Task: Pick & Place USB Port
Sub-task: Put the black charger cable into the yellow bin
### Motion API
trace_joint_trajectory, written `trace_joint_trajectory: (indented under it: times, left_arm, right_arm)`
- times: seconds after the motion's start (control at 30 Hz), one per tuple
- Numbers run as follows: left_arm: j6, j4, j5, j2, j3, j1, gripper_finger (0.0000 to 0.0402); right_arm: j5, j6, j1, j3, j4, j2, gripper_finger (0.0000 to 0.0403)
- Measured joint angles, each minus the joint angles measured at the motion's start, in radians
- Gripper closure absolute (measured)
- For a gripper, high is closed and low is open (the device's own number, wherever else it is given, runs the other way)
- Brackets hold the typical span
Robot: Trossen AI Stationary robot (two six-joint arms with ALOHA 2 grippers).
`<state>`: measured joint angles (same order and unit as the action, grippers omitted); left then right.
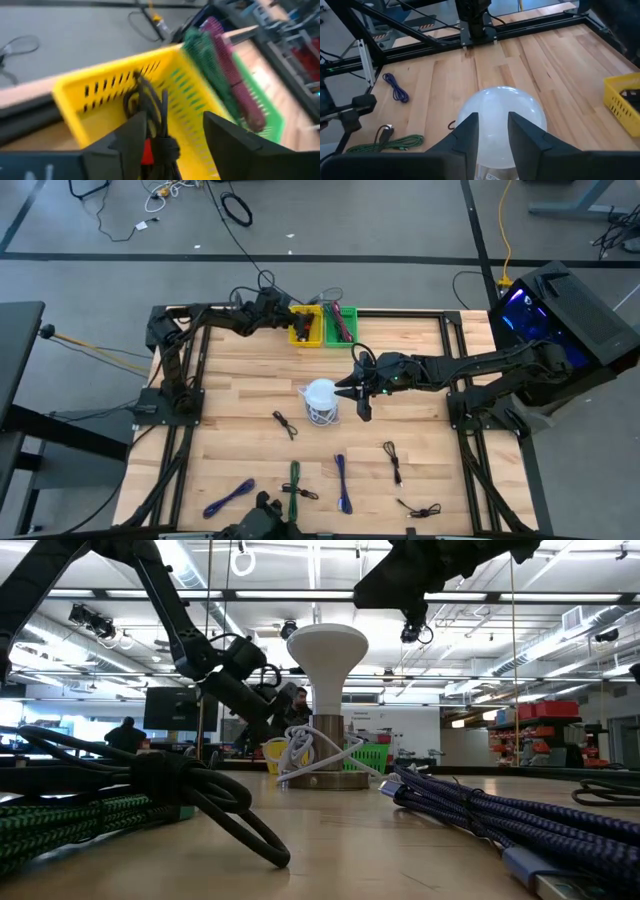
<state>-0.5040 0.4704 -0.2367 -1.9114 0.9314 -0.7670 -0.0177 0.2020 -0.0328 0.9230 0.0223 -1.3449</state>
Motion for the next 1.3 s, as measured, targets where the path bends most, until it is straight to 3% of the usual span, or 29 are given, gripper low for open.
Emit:
trace_joint_trajectory:
  times: [0.27,0.43,0.63,0.73,0.83,0.97,1.13,1.3]
  left_arm:
    - [-0.008,0.106,-0.143,0.002,0.0,0.001,0.0174]
    - [0.02,0.077,-0.356,0.061,0.0,-0.042,0.0177]
    - [0.101,-0.156,-0.68,0.232,-0.002,-0.103,0.0199]
    - [0.251,-0.391,-0.725,0.35,-0.022,-0.071,0.0211]
    - [0.429,-0.66,-0.664,0.475,-0.041,0.018,0.022]
    - [0.585,-0.939,-0.408,0.599,-0.043,0.238,0.0222]
    - [0.669,-1.084,-0.019,0.633,-0.043,0.584,0.0223]
    - [0.762,-1.119,0.209,0.603,-0.043,0.848,0.0223]
  right_arm:
    - [0.0,0.001,0.0,0.0,0.001,0.0,0.0296]
    - [0.0,0.002,0.0,0.0,0.002,0.0,0.0296]
    - [0.0,0.02,0.0,0.0,0.01,0.0,0.0296]
    - [-0.001,0.022,0.0,0.0,0.011,0.0,0.0296]
    - [-0.001,0.022,0.0,0.0,0.011,0.0,0.0296]
    - [-0.001,0.022,0.0,0.0,0.011,0.0,0.0296]
    - [-0.012,0.025,0.0,0.0,0.007,0.0,0.0296]
    - [-0.029,0.05,0.0,0.0,0.005,0.0,0.0296]
